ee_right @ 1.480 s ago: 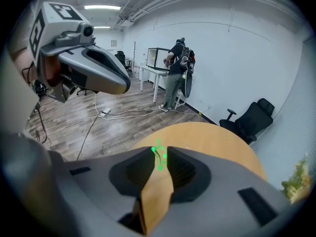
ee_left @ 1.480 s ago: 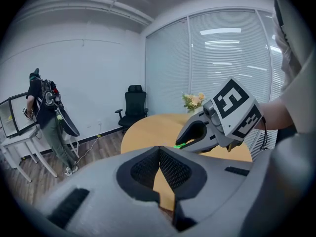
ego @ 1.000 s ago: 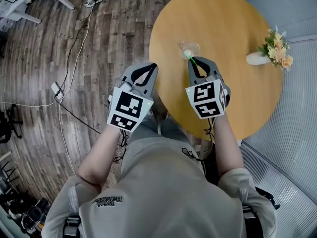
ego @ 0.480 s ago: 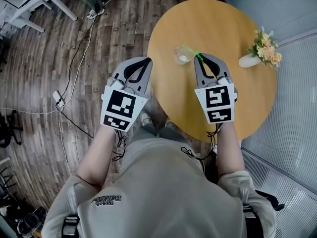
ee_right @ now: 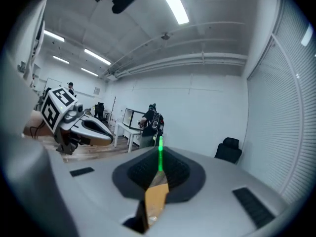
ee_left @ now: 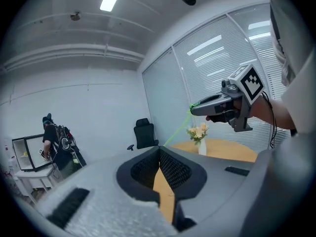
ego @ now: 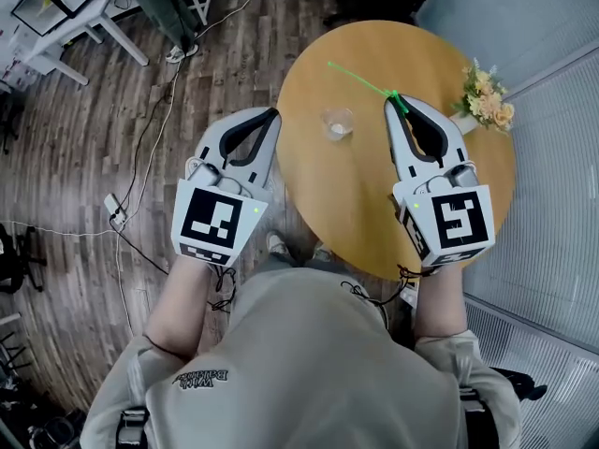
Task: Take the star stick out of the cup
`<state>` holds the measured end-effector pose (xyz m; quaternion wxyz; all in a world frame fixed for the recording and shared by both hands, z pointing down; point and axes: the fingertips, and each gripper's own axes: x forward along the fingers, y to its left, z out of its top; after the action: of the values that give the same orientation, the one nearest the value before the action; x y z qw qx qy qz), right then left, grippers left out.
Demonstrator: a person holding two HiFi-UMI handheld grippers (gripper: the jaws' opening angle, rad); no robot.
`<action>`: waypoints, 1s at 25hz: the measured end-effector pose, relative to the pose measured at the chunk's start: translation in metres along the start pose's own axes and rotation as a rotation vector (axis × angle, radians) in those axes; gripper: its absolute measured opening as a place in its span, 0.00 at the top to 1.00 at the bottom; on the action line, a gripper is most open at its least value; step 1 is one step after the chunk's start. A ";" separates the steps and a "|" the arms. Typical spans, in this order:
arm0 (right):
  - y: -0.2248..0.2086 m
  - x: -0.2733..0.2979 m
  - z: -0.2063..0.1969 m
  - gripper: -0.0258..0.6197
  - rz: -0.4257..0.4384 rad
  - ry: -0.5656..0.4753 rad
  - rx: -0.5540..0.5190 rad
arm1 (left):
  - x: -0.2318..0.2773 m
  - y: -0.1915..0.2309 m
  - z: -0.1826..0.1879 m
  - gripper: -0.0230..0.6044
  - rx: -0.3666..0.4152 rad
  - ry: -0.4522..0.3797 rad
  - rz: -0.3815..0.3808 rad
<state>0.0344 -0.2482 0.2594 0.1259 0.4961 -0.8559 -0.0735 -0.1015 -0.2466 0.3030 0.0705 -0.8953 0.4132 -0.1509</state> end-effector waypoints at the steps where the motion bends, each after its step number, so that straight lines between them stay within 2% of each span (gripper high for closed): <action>1: -0.004 -0.004 0.007 0.90 -0.010 -0.023 0.007 | -0.001 0.001 0.008 0.93 0.004 -0.019 0.006; 6: -0.016 -0.029 0.028 0.90 -0.069 -0.090 0.021 | -0.013 -0.001 0.039 0.93 -0.022 -0.098 0.034; 10: -0.018 -0.044 0.032 0.90 -0.088 -0.129 0.053 | -0.019 -0.006 0.050 0.93 -0.039 -0.123 0.029; 19: -0.008 -0.062 0.009 0.90 -0.072 -0.106 0.115 | -0.022 -0.022 0.045 0.93 -0.041 -0.109 -0.008; 25: -0.004 -0.066 -0.003 0.90 -0.058 -0.094 0.150 | -0.026 -0.032 0.029 0.93 -0.056 -0.064 -0.019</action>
<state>0.0703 -0.1928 0.2520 0.0458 0.5248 -0.8492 -0.0359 -0.0850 -0.2056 0.2777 0.0571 -0.9052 0.4063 -0.1112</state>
